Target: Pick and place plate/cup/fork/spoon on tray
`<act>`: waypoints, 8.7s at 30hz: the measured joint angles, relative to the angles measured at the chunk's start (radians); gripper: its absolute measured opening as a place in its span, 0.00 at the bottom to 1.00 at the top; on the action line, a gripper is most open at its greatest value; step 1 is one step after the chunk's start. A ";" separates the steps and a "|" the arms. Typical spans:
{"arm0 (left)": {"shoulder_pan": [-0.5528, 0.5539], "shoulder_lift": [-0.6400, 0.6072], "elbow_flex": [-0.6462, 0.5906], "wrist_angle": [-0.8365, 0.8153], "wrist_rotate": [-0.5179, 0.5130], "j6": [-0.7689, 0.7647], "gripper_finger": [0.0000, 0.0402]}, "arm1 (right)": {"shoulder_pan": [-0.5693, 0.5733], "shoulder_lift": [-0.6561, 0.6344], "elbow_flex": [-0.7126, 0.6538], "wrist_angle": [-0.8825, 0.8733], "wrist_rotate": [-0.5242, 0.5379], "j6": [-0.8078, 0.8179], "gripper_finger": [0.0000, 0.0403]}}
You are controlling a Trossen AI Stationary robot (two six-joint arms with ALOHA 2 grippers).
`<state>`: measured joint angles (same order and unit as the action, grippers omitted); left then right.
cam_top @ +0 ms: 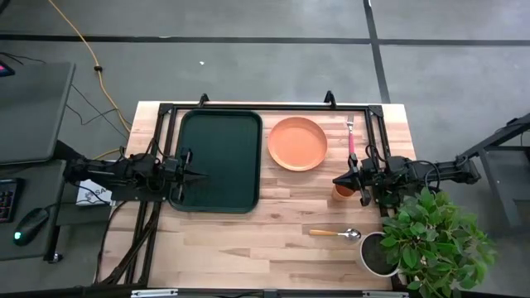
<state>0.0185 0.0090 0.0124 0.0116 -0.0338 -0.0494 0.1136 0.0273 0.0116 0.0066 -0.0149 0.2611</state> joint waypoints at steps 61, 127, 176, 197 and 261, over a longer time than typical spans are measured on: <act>0.000 0.000 0.000 0.000 0.000 0.000 0.01 | 0.000 0.000 0.000 0.000 0.000 0.000 0.00; 0.000 0.000 0.000 0.000 0.000 0.000 0.01 | 0.000 0.000 0.000 0.000 0.000 0.000 0.00; 0.000 0.000 0.000 0.000 0.000 0.000 0.01 | -0.003 0.000 0.000 0.418 0.229 0.095 0.00; 0.000 0.000 0.000 0.000 0.000 0.000 0.01 | -0.190 0.773 0.497 -0.089 0.738 0.823 0.27; 0.000 0.000 0.000 0.000 0.000 0.000 0.01 | -0.504 1.213 0.715 -0.060 0.365 0.632 0.00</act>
<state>0.0181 0.0092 0.0124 0.0119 -0.0341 -0.0494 -0.3908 1.2402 0.7261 -0.0530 0.3500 0.8930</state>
